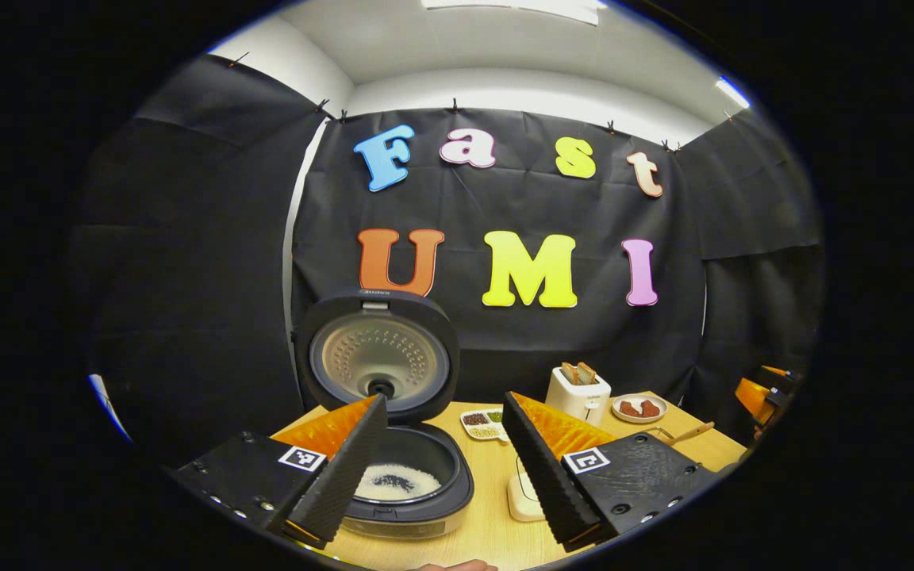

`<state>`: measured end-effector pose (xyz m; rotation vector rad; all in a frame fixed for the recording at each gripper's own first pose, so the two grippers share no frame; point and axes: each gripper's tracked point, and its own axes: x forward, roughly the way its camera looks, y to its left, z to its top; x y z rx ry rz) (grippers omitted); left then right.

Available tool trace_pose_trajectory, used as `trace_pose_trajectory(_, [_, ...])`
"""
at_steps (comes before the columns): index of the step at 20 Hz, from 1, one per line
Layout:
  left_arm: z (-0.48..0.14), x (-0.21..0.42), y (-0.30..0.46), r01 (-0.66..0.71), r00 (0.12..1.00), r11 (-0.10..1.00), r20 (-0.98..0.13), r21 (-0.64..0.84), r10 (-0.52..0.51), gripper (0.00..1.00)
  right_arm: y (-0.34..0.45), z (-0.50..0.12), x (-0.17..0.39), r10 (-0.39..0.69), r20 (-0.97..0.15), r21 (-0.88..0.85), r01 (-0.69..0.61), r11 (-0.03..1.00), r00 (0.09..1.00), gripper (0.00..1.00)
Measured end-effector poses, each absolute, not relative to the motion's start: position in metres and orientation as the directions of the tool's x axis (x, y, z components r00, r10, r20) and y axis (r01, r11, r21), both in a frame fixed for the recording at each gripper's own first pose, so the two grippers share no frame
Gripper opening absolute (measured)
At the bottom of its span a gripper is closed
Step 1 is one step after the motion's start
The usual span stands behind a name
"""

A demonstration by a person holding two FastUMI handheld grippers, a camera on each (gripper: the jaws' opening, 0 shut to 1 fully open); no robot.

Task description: Close the left gripper, press the button to open the rice cooker; take a wooden spoon from the chopstick holder with the right hand, scoop a spoonful of rice and pour it into the rice cooker, then put the wooden spoon back into the chopstick holder.

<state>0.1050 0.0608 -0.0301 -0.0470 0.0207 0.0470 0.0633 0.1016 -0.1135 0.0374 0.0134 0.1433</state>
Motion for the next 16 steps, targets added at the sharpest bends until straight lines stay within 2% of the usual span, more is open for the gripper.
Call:
trace_pose_trajectory(8, [0.03,0.154,0.097,-0.106,0.994,0.994,0.011,0.012,0.106,0.94,0.112,-0.129,0.04,0.217,-0.045,0.044,-0.215,0.976,0.975,1.0])
trace_pose_trajectory(16, [0.065,0.248,0.132,-0.119,0.992,0.992,0.039,-0.052,0.121,0.93,0.11,-0.122,0.045,0.214,-0.044,0.013,-0.214,0.977,0.976,0.98])
